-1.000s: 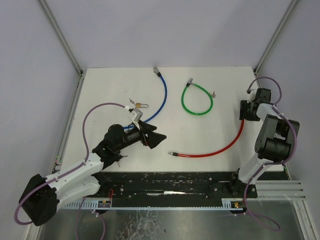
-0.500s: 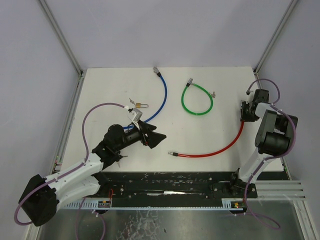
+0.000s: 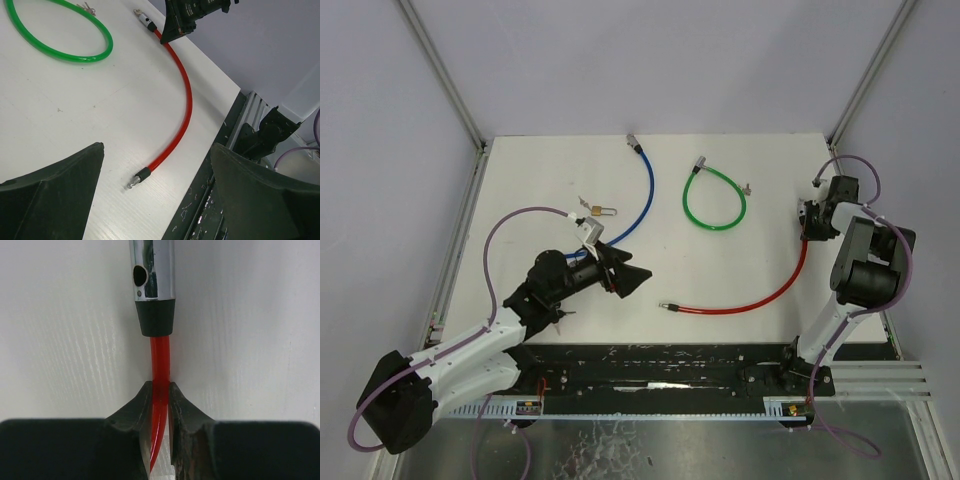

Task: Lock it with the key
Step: Pick up the lock from the center of the board.

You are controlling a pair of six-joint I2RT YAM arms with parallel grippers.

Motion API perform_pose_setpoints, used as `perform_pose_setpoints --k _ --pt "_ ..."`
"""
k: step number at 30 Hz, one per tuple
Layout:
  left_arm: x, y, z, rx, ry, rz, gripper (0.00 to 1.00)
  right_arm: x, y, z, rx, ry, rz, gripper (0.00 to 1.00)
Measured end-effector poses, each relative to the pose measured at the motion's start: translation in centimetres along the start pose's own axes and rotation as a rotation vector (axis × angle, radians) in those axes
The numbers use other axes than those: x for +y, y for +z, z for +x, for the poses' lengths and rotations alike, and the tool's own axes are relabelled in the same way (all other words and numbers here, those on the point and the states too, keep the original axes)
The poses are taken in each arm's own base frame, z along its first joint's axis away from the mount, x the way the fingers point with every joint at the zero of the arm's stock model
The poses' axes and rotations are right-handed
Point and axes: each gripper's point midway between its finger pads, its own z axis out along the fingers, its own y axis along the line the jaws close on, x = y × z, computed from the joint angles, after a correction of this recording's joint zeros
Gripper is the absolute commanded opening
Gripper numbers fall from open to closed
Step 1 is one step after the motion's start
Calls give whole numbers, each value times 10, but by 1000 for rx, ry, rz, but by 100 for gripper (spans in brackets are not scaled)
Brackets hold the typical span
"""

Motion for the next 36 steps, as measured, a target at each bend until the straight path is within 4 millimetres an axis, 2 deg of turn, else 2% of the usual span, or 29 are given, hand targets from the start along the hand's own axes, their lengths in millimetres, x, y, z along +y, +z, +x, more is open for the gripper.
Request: perform_pose_setpoints --k 5,8,10,16,23,26,31,36 --pt "1 0 2 3 0 -1 87 7 -3 0 -5 8 -50 0" --pt "2 -1 5 8 2 -3 87 17 -13 -7 -42 19 -97 0" --pt "2 -2 5 7 5 -3 88 25 -27 -14 -89 23 -132 0" --pt "0 -3 5 -46 21 34 89 55 -94 -60 -339 14 -267 0" --pt "-7 4 0 -82 10 85 89 90 -145 -87 -520 33 -450 0" --pt "-12 12 -10 -93 -1 109 89 104 -164 -100 -572 67 -545 0" --pt "-29 36 -44 -140 -22 177 89 131 -198 -124 -630 109 -682 0" --pt "-45 62 -80 -180 -40 234 89 186 -253 -154 -701 54 -846 0"
